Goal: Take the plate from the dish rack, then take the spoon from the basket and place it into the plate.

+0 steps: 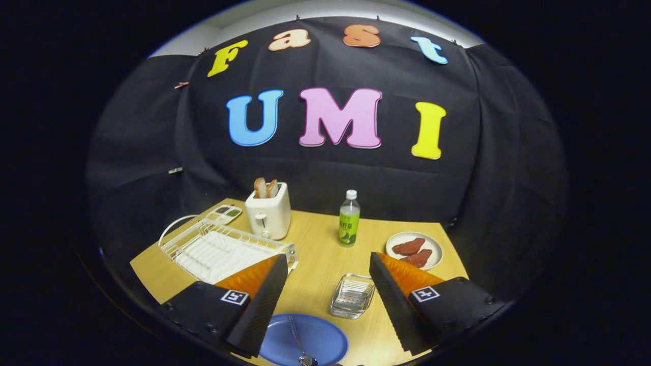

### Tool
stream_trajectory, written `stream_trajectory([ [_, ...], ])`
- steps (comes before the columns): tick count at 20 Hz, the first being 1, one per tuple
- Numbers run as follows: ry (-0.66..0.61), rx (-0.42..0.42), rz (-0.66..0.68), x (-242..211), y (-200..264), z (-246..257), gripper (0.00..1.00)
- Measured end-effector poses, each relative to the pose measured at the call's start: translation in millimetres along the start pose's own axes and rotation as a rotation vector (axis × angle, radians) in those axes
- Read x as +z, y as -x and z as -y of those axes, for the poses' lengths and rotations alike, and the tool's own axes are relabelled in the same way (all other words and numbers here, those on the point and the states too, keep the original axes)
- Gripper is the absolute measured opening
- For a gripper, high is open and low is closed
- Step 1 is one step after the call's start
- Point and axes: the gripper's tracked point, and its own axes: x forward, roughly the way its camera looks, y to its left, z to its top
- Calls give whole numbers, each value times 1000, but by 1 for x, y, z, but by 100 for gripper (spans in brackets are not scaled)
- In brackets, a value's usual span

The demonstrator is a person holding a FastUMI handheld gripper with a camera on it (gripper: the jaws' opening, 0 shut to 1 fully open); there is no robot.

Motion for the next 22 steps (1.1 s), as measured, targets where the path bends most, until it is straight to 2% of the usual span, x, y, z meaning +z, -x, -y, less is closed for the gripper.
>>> stream_trajectory([
  [4, -22, -152, 155, 50, 37, 32, 98],
  [6, -51, -218, 187, 59, 61, 40, 98],
  [9, -100, -274, 202, 57, 87, 36, 98],
  [14, -85, -328, 160, 29, 104, 24, 99],
  [17, -117, -341, 154, 34, 101, 17, 99],
  [22, -92, -350, 134, 40, 92, 13, 98],
])
